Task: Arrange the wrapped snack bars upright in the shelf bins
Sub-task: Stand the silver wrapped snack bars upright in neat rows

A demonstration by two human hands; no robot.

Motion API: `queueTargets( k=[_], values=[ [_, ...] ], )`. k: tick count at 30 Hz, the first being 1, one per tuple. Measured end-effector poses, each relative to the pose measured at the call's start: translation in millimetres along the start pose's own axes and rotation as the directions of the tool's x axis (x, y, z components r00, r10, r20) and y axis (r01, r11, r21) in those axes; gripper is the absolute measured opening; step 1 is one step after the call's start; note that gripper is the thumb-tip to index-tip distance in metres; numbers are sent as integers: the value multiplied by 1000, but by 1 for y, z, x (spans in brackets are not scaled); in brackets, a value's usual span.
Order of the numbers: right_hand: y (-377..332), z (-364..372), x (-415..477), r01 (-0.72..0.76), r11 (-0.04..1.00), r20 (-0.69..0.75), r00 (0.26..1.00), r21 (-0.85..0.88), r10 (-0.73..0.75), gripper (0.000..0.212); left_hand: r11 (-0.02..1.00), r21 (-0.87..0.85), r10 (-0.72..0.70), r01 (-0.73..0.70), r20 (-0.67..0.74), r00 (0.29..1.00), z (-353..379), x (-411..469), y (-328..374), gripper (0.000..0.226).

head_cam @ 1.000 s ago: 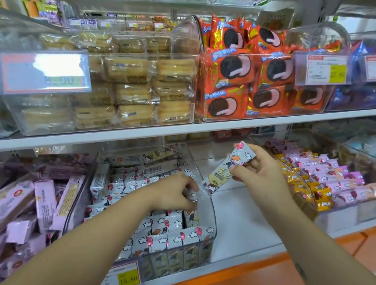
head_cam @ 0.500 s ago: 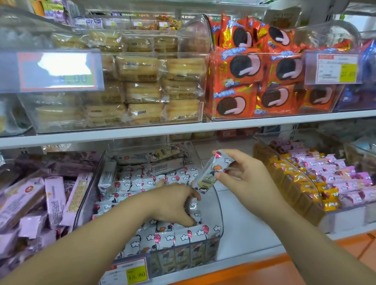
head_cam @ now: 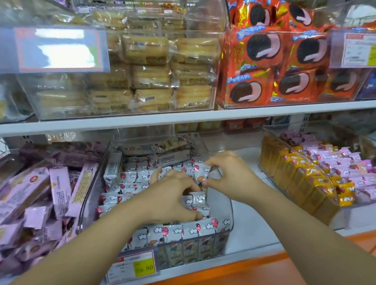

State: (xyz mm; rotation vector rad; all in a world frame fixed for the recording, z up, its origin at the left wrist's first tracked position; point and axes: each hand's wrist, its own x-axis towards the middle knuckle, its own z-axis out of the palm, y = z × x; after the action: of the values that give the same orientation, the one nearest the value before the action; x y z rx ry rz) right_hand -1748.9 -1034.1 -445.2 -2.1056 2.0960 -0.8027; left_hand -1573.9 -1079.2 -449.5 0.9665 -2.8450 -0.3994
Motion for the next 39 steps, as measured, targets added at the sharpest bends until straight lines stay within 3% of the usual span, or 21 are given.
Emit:
queueTargets(
  k=[4, 10, 14, 16, 19, 22, 26, 30, 34, 37, 39],
  values=[
    [-3, -1, 6, 22, 998, 84, 996, -66, -16, 16, 984, -178, -21, -5, -143, 990, 1, -3, -10, 31],
    [-5, 0, 3, 8, 988, 181, 983, -156, 21, 14, 971, -235, -118, 50, -285, 951, 0, -8, -22, 21],
    [-10, -2, -2, -16, 994, 205, 978, -111, 39, 17, 945, 44, -271, 325, -457, 847, -12, -23, -44, 28],
    [-12, -3, -4, -22, 992, 207, 977, -127, 48, 18, 841, 175, -373, 512, -499, 782, -19, -31, -56, 39],
    [-13, -4, -5, -28, 993, 204, 978, -118, 52, 18, 722, 289, -479, 628, -445, 756, -24, -32, -64, 47],
    [-15, -6, -9, -17, 995, 198, 980, -102, 37, 18, 673, 364, -524, 644, -380, 763, -23, -27, -64, 47],
    [-13, -7, -11, 1, 997, 158, 987, -75, 11, 20, 665, 448, -421, 598, -436, 795, -23, -28, -73, 45],
    [-11, -9, -10, -15, 1000, 107, 994, -6, 16, 20, 733, 416, -357, 539, -440, 824, -22, -24, -72, 57],
    [-13, -11, -10, -23, 999, 31, 999, 34, 22, 19, 771, 276, -421, 574, -455, 785, -23, -22, -70, 45],
    [-17, -14, -12, -33, 996, 23, 999, 82, 32, 20, 729, 338, -444, 595, -428, 787, -24, -25, -68, 34],
    [-19, -14, -14, -40, 994, 34, 999, 105, 37, 20, 739, 287, -472, 609, -424, 773, -27, -27, -68, 36]
  ],
)
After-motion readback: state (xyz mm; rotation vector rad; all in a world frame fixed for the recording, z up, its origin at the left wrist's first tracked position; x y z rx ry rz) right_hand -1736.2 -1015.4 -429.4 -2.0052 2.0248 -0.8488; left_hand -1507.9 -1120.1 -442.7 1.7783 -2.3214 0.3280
